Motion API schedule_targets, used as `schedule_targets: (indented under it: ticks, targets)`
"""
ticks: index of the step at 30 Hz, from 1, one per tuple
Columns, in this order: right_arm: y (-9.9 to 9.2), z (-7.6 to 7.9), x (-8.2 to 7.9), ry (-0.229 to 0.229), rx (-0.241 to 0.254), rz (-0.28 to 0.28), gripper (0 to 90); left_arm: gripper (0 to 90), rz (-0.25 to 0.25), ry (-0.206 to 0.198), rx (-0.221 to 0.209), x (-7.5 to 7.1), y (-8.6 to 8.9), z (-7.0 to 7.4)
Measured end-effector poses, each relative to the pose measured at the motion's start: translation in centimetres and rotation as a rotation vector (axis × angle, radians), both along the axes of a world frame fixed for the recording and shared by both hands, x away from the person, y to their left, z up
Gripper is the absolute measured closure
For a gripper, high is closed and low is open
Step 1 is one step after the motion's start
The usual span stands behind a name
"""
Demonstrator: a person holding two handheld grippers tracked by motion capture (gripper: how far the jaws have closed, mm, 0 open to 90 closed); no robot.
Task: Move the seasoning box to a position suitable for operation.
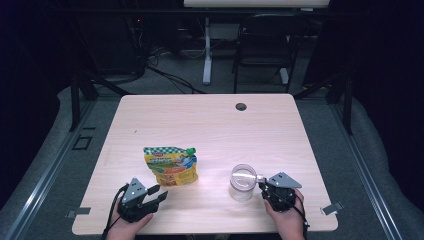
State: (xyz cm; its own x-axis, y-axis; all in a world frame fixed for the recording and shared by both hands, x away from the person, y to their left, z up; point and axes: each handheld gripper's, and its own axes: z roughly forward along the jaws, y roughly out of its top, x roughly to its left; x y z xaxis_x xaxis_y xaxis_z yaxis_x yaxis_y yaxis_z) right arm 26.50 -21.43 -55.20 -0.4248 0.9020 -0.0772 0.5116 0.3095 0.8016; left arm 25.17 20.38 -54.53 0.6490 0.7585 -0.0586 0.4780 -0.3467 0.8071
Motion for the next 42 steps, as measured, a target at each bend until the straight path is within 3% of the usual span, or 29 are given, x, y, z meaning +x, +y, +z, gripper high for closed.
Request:
schedule_targets:
  ticks: [6, 18, 25, 28, 31, 37, 42]
  targets:
    - [1.1, 0.0, -0.6, 0.002, -0.016, 0.062, 78.7, 60.3, -0.014, 0.006, -0.005, 0.2, -0.3, 0.0]
    - [2.1, -0.1, -0.6, -0.014, -0.013, 0.115, 78.8, 60.3, -0.029, -0.001, -0.002, 0.2, -1.0, 0.0]
    - [2.1, -0.3, 0.1, -0.016, 0.009, 0.133, 79.3, 60.4, -0.037, -0.002, 0.003, 0.3, -1.3, 0.0]
    - [1.9, -0.2, 0.0, -0.011, 0.035, 0.142, 72.6, 60.4, -0.038, 0.005, 0.001, 0.3, -1.4, 0.0]
    - [1.6, 0.2, -0.5, -0.016, 0.095, 0.136, 67.4, 60.5, -0.04, 0.004, -0.001, 0.3, -1.6, -0.1]
    - [1.4, 1.5, -1.8, -0.031, 0.074, 0.135, 63.2, 61.6, -0.065, 0.008, -0.005, 0.1, -2.2, 0.2]
    - [1.0, 2.5, -2.6, -0.014, 0.119, 0.118, 64.5, 61.5, -0.082, 0.017, -0.009, 0.1, -2.7, 0.5]
